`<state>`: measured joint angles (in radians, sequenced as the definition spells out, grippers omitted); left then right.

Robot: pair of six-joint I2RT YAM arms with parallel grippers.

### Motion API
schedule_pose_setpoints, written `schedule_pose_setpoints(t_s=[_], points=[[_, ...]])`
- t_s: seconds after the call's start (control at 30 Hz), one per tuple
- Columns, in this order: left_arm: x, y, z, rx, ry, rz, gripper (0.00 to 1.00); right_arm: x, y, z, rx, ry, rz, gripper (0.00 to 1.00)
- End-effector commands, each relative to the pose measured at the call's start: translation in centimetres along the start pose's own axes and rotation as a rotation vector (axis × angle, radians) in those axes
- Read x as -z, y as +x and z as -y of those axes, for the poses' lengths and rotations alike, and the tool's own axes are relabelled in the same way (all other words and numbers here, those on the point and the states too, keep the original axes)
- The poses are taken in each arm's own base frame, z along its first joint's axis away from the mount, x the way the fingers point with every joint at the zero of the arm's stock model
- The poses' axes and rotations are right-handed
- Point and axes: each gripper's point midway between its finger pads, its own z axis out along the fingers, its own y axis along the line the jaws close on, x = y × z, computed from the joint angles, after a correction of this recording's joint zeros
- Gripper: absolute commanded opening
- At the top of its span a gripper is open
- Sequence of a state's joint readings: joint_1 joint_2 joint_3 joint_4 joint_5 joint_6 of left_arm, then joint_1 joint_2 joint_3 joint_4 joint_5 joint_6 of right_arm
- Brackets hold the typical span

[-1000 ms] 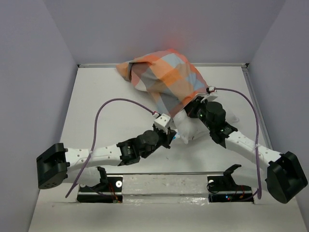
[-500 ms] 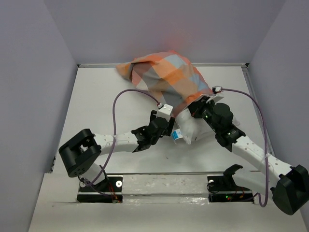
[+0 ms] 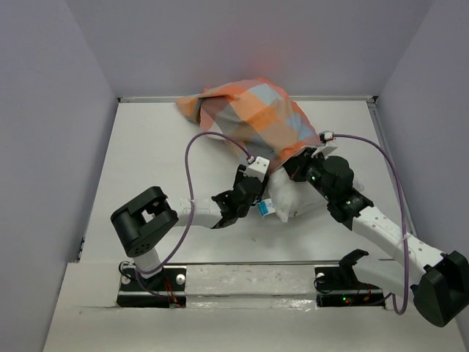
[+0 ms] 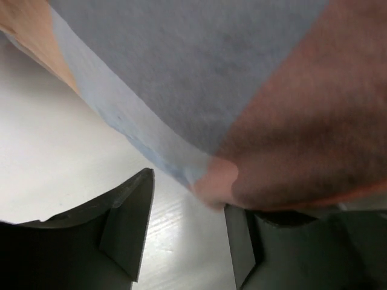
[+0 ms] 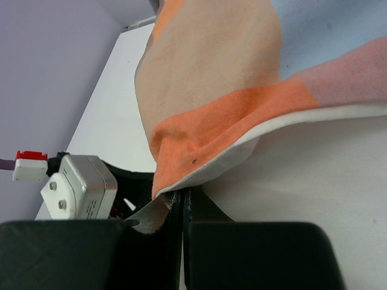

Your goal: Put the pillow into the pillowcase

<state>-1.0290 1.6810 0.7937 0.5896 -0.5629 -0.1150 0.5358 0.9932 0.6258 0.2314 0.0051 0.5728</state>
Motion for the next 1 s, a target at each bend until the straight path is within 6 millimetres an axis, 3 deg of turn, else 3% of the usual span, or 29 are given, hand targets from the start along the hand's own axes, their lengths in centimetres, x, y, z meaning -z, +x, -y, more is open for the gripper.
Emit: schedule_pose_setpoints(t_s=[0.0,0.07,0.1,0.2,0.27,0.3,0.33,0.37,0.4,0.43,0.47,0.5,0.53,0.57,0.6,0.67,0.73,0.87,0.97], points=[[-0.2,-6.0,-2.7,0.115,-0.148,0.219,0.4,1.1,-5.0,-5.1,-0.023,-0.182,0.124,0.0],[0.8,-7.4,-3.7,0.152,-0.177,0.27,0.17,1.0,-4.5,-4.8,-0.025,-0.176,0.113,0.0],[1.9,-7.7,-4.9,0.166,-0.202,0.288,0.0,0.9,-4.1,-4.6,-0.025,-0.17,0.105,0.0],[4.6,-7.7,-6.8,0.223,-0.202,0.319,0.0,0.2,-2.8,-4.6,-0.027,-0.179,0.061,0.0],[6.0,-6.9,-7.6,0.264,-0.193,0.316,0.0,-0.3,-1.8,-5.9,-0.027,-0.189,0.051,0.0],[7.2,-6.3,-8.3,0.333,-0.176,0.321,0.0,-0.6,-1.3,-6.6,-0.024,-0.192,0.048,0.0],[7.2,-4.7,-8.6,0.303,-0.181,0.286,0.0,-1.1,-1.0,-7.3,-0.02,-0.182,0.058,0.0],[8.2,-5.1,-9.0,0.384,-0.162,0.301,0.0,-2.2,1.5,-8.4,-0.009,-0.161,0.024,0.0],[8.7,-4.8,-9.2,0.415,-0.146,0.298,0.0,-2.9,1.1,-10.5,-0.005,-0.178,0.033,0.0],[9.1,-4.4,-9.6,0.444,-0.142,0.298,0.0,-3.7,2.0,-11.9,0.009,-0.187,0.005,0.0],[10.1,-4.0,-10.3,0.501,-0.142,0.301,0.0,-5.1,4.4,-15.2,0.044,-0.215,-0.085,0.09],[10.5,-3.8,-10.8,0.527,-0.146,0.305,0.0,-5.7,5.5,-16.5,0.102,-0.223,-0.125,0.2],[11.1,-3.7,-12.2,0.549,-0.167,0.31,0.0,-6.2,6.6,-17.3,0.145,-0.22,-0.171,0.44],[11.3,-3.9,-12.8,0.57,-0.177,0.317,0.0,-6.1,9.0,-16.6,0.2,-0.19,-0.281,0.55],[11.5,-3.9,-13.2,0.587,-0.175,0.319,0.0,-6.4,9.6,-16.6,0.232,-0.188,-0.315,0.6],[12.1,-4.5,-14.5,0.618,-0.168,0.336,0.0,-5.1,10.1,-16.0,0.265,-0.19,-0.347,0.67],[12.6,-5.4,-15.8,0.647,-0.177,0.367,0.0,-2.9,9.7,-14.6,0.302,-0.187,-0.341,0.69],[12.9,-6.5,-16.5,0.659,-0.158,0.388,0.0,1.0,9.0,-11.8,0.368,-0.167,-0.356,0.68],[13.2,-7.4,-16.2,0.662,-0.126,0.396,0.0,2.9,6.6,-7.8,0.414,-0.027,-0.242,0.67]])
